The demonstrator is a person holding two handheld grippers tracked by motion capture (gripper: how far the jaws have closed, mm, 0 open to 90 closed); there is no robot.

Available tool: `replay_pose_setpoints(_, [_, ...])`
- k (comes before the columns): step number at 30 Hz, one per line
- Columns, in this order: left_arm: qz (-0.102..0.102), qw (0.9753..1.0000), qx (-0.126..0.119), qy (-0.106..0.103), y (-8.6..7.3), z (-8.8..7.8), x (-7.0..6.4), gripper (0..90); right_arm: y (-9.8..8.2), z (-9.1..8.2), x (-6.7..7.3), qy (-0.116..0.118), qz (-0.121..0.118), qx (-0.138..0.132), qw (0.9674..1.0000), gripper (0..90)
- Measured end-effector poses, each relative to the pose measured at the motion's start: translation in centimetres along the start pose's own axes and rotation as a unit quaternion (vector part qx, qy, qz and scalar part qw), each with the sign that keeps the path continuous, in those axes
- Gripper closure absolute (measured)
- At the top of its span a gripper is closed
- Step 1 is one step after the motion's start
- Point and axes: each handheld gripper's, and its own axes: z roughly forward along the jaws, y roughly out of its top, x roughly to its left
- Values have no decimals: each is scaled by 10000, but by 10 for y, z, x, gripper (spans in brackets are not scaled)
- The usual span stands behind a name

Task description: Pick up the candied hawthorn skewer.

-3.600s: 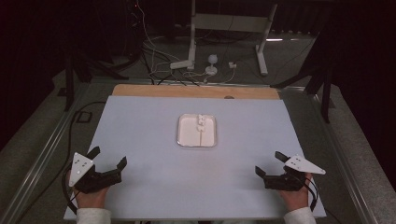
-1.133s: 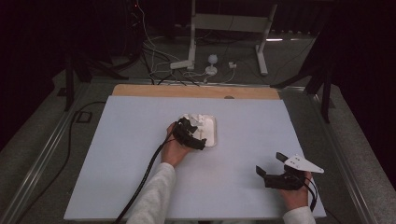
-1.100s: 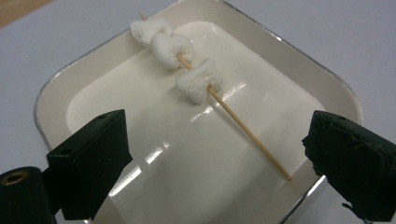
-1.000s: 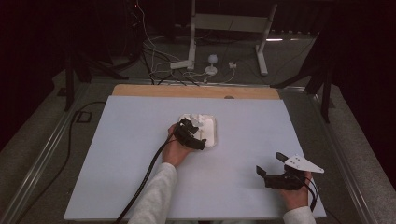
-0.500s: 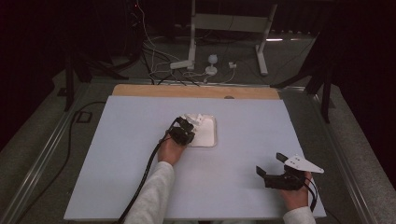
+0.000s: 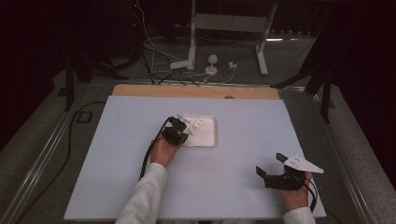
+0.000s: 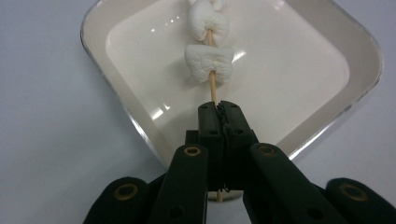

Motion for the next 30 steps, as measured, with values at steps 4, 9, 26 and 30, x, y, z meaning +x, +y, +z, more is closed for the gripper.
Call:
replay_pose_setpoints(4, [-88,9997,213,-73,-5,2,4,886,0,0,0,-3,-12,0,10000,0])
replay_pose_setpoints(9, [-95,9998,157,-83,-6,-2,5,900,0,0,0,-8,1,0,10000,0])
replay_pose_setpoints(26, [-247,9969,-679,-302,-28,-44,10,900,3,3,5,95,-1,-33,9999,0])
replay_pose_setpoints(30, [-292,9943,-931,-424,-34,-53,9,900,5,5,6,128,42,-73,9999,0])
